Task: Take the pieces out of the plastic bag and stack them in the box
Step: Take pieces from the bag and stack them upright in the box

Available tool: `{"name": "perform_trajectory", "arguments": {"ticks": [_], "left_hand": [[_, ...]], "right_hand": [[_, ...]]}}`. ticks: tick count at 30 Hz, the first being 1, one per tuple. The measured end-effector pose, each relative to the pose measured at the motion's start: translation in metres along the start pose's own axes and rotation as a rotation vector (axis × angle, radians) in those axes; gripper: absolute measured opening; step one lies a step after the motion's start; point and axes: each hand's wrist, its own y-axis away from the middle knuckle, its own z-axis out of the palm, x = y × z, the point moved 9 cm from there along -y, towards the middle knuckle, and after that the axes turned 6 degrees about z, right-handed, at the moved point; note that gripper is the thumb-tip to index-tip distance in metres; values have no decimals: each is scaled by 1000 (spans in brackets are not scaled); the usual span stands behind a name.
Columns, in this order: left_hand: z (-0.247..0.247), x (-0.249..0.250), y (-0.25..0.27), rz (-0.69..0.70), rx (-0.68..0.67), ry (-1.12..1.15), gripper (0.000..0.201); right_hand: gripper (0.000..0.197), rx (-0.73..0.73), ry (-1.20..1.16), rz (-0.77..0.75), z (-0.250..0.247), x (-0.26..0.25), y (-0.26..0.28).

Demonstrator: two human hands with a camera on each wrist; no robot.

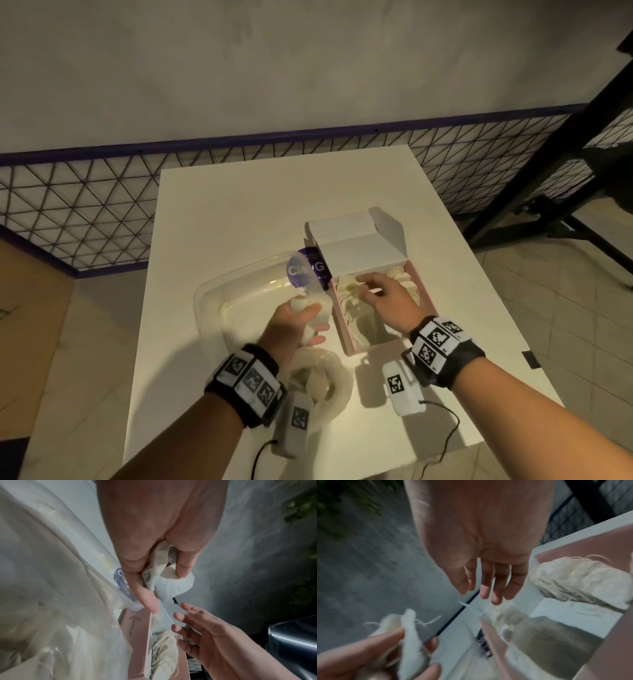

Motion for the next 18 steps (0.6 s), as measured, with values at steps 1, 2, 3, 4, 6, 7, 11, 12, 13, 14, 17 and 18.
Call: {"name": "perform_trajectory", "arguments": {"ticks": [1,2,3,4,6,7,11,12,13,14,17,18], "left_hand": [[0,5,5,13,-26,32,38],[0,10,9,27,-44,38,29],[-1,14,14,39,-52,21,20],[0,16,19,45,-61,-1,15],[3,17,28,38,-93,-20,16],[5,15,31,34,-110,-19,18],[6,8,48,1,-139,59,22],[5,7,51,-5,-142,98,22],[4,7,55,-14,-143,141,21],[2,7,59,-24,-140,188,20],[-5,6,67,-58,-164,263,26],[-8,7,68,-46,-162,253,27]], "right_hand": [[24,-54,-51,-29,8,-11,13],[24,-100,-102,-46,16,-20,24],[25,-139,-149,-48,25,-26,33],[28,-167,-187,-31,33,-29,41],[31,-205,-225,-17,47,-35,56],[29,-223,-241,-28,53,-39,62],[7,-204,-318,-94,62,-48,80],[10,-186,-337,-100,61,-50,83],[11,-163,-361,-92,59,-49,85],[10,-129,-385,-85,54,-49,87],[6,-80,-402,-98,38,-52,95],[5,-94,-410,-107,35,-55,99]]}}
